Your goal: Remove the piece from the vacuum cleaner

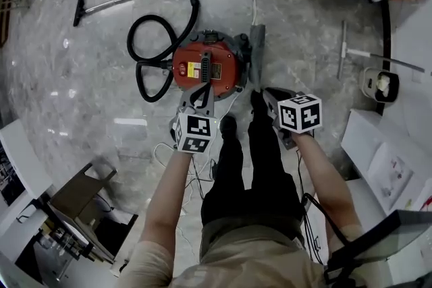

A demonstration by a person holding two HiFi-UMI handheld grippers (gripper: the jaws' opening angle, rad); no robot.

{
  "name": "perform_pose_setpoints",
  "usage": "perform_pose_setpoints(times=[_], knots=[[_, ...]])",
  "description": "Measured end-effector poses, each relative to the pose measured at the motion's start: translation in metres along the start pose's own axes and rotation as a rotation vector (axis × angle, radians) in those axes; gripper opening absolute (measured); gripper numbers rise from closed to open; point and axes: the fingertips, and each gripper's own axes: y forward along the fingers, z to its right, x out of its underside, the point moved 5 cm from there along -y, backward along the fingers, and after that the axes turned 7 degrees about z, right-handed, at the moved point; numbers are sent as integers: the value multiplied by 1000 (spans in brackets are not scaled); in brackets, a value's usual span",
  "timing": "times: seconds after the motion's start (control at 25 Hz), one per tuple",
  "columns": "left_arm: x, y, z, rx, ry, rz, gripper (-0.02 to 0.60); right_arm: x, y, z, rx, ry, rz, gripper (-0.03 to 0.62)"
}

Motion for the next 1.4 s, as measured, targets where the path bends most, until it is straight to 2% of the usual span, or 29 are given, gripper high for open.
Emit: perform_pose_setpoints(times=[0.12, 0.28, 0.32, 0.4, 0.56, 0.64, 0.8, 1.04, 1.4], knots=[[16, 20, -4, -20, -3, -6, 3, 2, 23, 15, 16, -16, -6, 3], [31, 39, -16, -102, -17, 4, 3, 10, 44, 37, 54, -30, -14, 19], [34, 43, -19, -114, -18, 9, 5, 12, 48, 41, 57, -32, -21, 97], [40, 52, -25, -124, -12, 12, 10, 16, 55, 46, 62, -34, -30, 138], [56, 71, -34, -120, -16, -16, 150, 16, 67, 57, 93, -64, -29, 238], [65, 81, -40, -128, -21, -43, 201, 13, 75, 61, 102, -68, -28, 247], [78, 98, -42, -124, 1, -93, 201, 9, 95, 69, 132, -83, -43, 247], [81, 115, -39, -118, 16, -98, 201, -9, 129, 81, 210, -134, -52, 247], [88, 121, -41, -104, -61, -79, 201, -7, 155, 97, 274, -196, -85, 247]])
